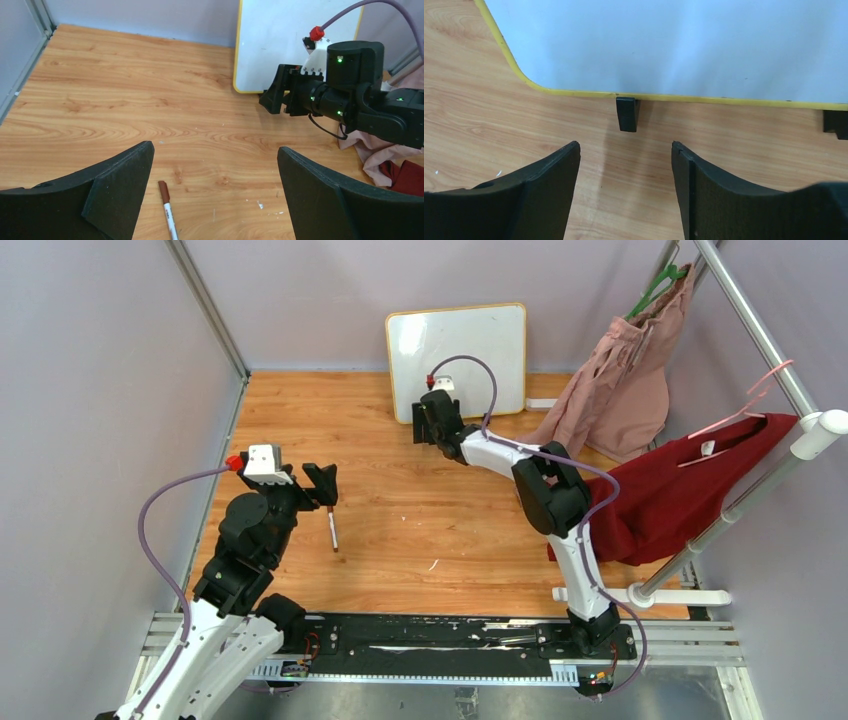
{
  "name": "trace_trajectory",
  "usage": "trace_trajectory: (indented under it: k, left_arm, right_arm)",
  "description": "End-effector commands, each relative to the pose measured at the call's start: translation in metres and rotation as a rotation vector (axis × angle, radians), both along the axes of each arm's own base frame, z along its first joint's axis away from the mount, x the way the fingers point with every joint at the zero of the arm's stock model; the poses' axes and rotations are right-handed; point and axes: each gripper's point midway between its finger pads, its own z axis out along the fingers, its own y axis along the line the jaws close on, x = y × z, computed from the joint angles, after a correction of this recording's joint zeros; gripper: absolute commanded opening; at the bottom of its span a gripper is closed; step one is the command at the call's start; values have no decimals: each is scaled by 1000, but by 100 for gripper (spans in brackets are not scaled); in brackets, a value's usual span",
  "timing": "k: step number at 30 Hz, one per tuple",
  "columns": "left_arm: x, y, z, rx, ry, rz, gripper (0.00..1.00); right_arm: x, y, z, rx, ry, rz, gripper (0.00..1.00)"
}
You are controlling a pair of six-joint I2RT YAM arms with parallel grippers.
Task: Write a sentence on the whiteboard
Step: Move the whiteboard to the center of the board.
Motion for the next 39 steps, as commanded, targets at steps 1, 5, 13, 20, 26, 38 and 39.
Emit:
trace_trajectory:
  k: [1,5,13,20,26,38,39]
  left_arm:
    - [0,-2,5,0,-27,-6,100]
    - [0,-3,4,0,-27,-8,100]
    - [-1,-3,4,5,-27,-9,100]
    - [-2,-3,4,10,-30,-7,100]
    - [-1,-3,3,15,-27,-8,100]
    - [-1,-4,3,16,-26,-10,100]
    - [-1,-4,2,16,-26,-10,100]
  right_arm:
    - [7,-4,-15,-10,42,-45,69]
    - [12,-4,-25,-14,62,-59,65]
    - [22,-4,-34,-26,63,-72,57]
    - [29,-11,-46,-33,97,-93,56]
    - [35,-12,-47,-27,101,-98,54]
    - [37,-11,-48,-21,111,-101,39]
    - [37,-12,-48,-24,112,-103,37]
